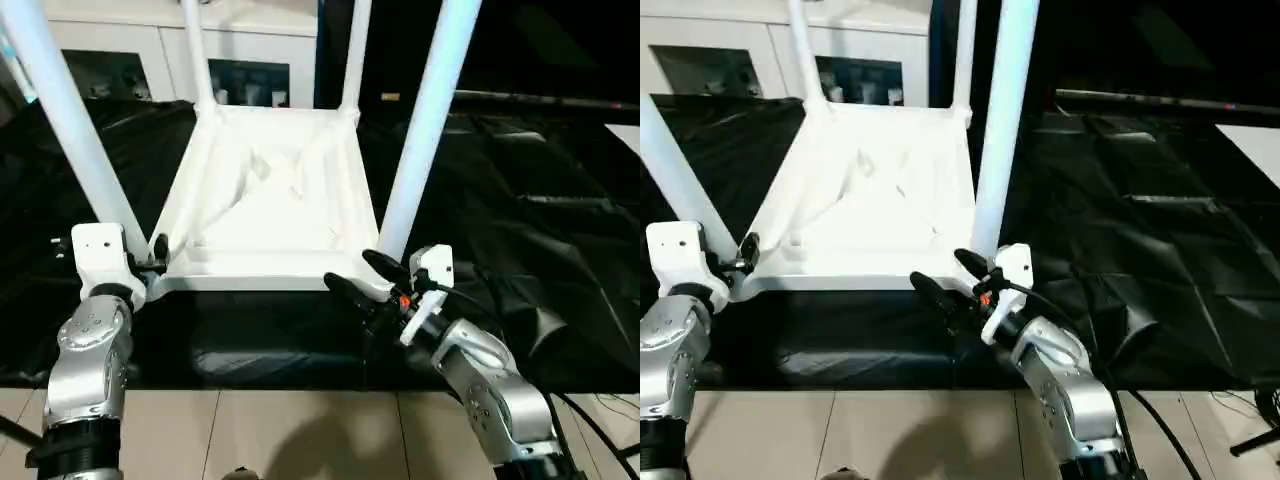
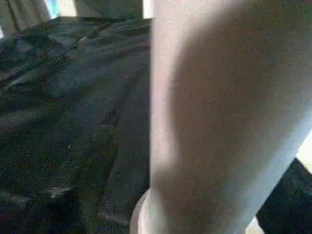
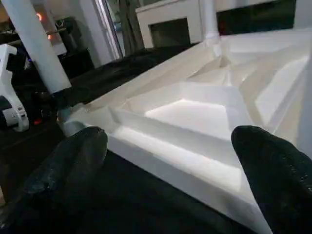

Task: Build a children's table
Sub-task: Rotate leg to tighten, then flip table

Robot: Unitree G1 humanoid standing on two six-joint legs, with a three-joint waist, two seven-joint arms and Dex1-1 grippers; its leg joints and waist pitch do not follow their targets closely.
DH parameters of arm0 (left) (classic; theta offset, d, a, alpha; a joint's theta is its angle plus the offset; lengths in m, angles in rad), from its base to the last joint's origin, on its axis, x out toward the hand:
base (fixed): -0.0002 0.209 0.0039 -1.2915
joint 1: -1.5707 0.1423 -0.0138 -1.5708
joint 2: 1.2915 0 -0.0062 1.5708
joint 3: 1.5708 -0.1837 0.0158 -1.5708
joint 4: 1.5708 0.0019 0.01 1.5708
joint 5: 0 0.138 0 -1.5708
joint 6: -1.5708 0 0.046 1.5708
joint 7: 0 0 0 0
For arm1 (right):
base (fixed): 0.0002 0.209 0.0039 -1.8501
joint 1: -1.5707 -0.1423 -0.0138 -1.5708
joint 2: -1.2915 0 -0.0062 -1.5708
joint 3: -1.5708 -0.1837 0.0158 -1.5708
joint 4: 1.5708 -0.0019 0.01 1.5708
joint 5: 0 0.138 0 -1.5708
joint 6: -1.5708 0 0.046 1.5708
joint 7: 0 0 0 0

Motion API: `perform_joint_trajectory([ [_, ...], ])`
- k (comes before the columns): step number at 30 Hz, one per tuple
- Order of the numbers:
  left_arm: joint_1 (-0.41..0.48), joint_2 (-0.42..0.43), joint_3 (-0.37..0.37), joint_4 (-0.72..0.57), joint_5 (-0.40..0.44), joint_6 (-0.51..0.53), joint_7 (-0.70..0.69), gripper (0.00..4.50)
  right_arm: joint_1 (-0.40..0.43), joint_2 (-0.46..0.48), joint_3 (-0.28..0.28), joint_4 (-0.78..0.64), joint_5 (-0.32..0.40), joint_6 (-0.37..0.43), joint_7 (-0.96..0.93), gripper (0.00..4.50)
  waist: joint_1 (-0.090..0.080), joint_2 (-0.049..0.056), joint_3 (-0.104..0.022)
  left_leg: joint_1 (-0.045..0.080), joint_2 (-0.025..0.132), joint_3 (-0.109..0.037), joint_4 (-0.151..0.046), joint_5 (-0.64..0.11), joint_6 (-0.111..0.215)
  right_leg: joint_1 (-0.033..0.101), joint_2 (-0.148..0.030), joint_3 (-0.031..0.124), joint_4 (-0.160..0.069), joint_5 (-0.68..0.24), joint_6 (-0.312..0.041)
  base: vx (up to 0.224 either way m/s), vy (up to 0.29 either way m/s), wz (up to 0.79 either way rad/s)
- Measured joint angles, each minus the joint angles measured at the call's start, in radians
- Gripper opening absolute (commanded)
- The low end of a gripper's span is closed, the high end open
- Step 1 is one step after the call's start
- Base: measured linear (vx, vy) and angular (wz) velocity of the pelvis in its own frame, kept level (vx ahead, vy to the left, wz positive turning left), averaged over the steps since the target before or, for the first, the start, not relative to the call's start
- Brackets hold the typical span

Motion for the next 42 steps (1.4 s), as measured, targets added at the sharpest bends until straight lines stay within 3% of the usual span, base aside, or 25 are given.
perform_joint_trajectory([
  [5,-0.022,-0.014,0.0,0.009,-0.005,-0.005,0.012,3.44,-0.001,-0.003,0.001,0.011,-0.002,-0.02,0.007,4.5,0.0,0.005,0.002,0.0,0.0,0.0,0.0,0.0,0.0,0.0,0.0,0.0,0.0,0.0,0.0,0.0,0.0,0.0],
  [10,-0.032,-0.023,-0.003,0.033,-0.022,-0.016,0.013,3.22,-0.001,-0.009,0.002,0.006,-0.001,-0.02,0.022,4.5,-0.004,0.017,0.005,0.0,0.0,0.0,0.0,0.0,0.0,0.0,0.0,0.0,0.0,0.0,0.0,0.0,0.0,0.0],
  [11,-0.038,-0.022,-0.002,0.04,-0.025,-0.016,0.012,3.02,-0.001,-0.009,0.002,0.004,-0.001,-0.02,0.023,4.5,-0.004,0.018,0.006,0.0,0.0,0.0,0.0,0.0,0.0,0.0,0.0,0.0,0.0,0.0,0.0,0.0,0.0,0.0],
  [15,-0.056,-0.015,0.004,0.068,-0.032,-0.019,0.01,2.86,-0.001,-0.004,0.013,0.004,-0.002,-0.022,0.024,4.5,-0.003,0.02,0.006,0.0,0.0,0.0,0.0,0.0,0.0,0.0,0.0,0.0,0.0,0.0,0.0,0.0,0.0,0.0],
  [17,-0.058,-0.014,0.009,0.076,-0.043,-0.02,0.01,2.42,-0.001,-0.001,0.02,0.005,-0.003,-0.031,0.025,4.5,-0.002,0.02,0.007,0.0,0.0,0.0,0.0,0.0,0.0,0.0,0.0,0.0,0.0,0.0,0.0,0.0,0.0,0.0],
  [22,-0.08,-0.008,0.019,0.108,-0.052,-0.023,0.014,2.19,-0.001,-0.006,0.023,0.005,0.002,-0.033,0.061,4.5,-0.002,0.02,0.007,0.0,0.0,0.0,0.0,0.0,0.0,0.0,0.0,0.0,0.0,0.001,-0.001,0.0,0.0,0.0],
  [28,-0.087,-0.008,0.018,0.121,-0.051,-0.03,0.017,2.14,-0.014,-0.053,0.055,0.005,0.041,0.023,0.167,4.5,-0.001,0.019,0.007,0.0,0.0,0.0,0.0,0.0,0.0,0.0,0.0,0.0,0.0,0.001,-0.001,0.0,0.0,0.0],
  [37,-0.087,-0.011,0.014,0.117,-0.051,-0.031,0.017,2.14,-0.032,-0.072,0.077,0.01,0.037,0.033,0.215,4.5,0.002,0.016,0.006,-0.001,0.0,0.001,0.0,0.001,0.001,0.0,-0.001,0.0,0.0,0.001,-0.001,0.0,0.0,0.0],
  [42,-0.087,-0.054,0.025,0.087,-0.068,-0.008,0.027,2.14,-0.048,-0.053,0.076,0.05,0.002,0.009,0.166,4.5,0.002,0.014,0.007,-0.001,0.0,0.004,0.0,0.001,0.002,-0.001,-0.002,0.0,0.0,0.001,-0.001,0.0,0.0,0.0],
])
